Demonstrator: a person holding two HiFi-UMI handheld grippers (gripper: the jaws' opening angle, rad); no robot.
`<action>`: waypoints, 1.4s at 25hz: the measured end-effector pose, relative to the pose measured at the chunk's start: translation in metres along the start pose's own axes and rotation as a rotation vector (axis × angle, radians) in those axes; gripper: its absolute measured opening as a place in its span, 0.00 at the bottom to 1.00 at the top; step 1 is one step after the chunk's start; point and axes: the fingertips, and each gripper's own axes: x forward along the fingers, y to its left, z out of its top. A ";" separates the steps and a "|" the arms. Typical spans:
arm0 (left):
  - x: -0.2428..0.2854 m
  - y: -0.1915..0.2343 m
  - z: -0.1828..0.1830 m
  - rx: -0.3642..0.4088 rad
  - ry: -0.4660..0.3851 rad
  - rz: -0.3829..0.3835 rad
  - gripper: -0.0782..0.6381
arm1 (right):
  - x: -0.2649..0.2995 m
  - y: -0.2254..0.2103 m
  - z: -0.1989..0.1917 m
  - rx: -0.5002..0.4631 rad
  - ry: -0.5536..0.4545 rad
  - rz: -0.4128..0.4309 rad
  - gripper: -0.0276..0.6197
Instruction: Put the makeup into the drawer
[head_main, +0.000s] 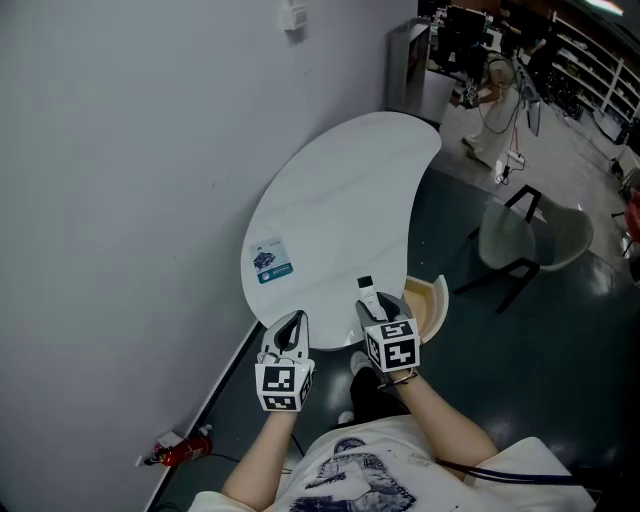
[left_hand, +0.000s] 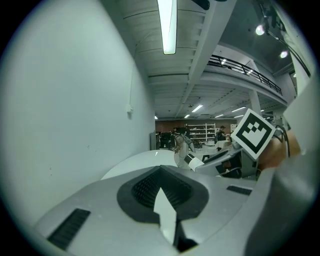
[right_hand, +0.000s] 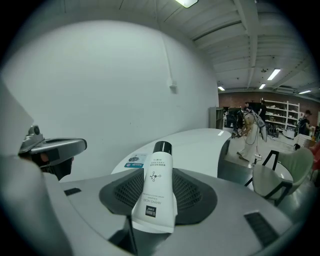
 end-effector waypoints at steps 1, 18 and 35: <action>-0.001 -0.005 -0.001 0.001 0.000 -0.009 0.16 | -0.006 -0.002 -0.002 0.004 -0.002 -0.009 0.34; 0.061 -0.105 -0.017 0.032 0.053 -0.226 0.16 | -0.062 -0.109 -0.055 0.149 0.037 -0.191 0.34; 0.166 -0.160 -0.044 0.058 0.158 -0.344 0.16 | -0.024 -0.201 -0.116 0.326 0.155 -0.245 0.34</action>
